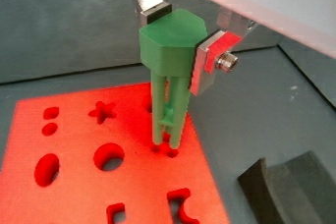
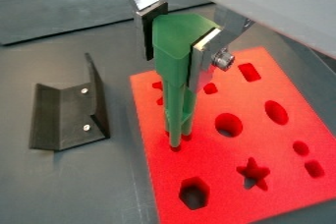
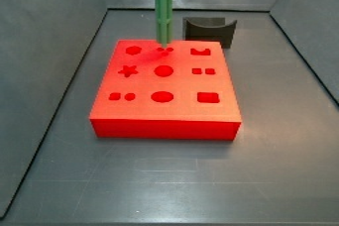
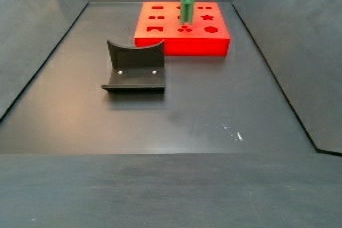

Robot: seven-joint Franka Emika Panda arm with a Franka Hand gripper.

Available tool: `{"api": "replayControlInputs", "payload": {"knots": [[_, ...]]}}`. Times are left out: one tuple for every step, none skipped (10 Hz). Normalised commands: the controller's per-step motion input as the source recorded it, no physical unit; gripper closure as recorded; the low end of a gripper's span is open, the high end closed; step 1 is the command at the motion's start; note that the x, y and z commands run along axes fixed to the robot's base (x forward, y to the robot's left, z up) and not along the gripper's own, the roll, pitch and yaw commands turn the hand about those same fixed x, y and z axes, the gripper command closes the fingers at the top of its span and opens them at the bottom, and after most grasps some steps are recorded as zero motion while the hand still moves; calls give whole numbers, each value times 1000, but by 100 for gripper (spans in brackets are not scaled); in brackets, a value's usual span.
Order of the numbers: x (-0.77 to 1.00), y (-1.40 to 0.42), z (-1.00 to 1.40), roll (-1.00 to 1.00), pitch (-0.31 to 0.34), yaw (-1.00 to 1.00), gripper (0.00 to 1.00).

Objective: Insert the 3 prong object.

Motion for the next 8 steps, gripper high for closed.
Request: {"api": "replayControlInputs", "payload": {"knots": [[149,0,-103,-6,4,-186,100],[83,0,-29,-1,3,-71,100],[146,0,-43,0,6,0,100],[166,0,-49,0,23,0,100],[149,0,-77,-4,14,0,100],[106,0,-83,0,3,0,100],[54,0,-109,0,0,0,100],[0,0,-146,0,0,0,100]]}}
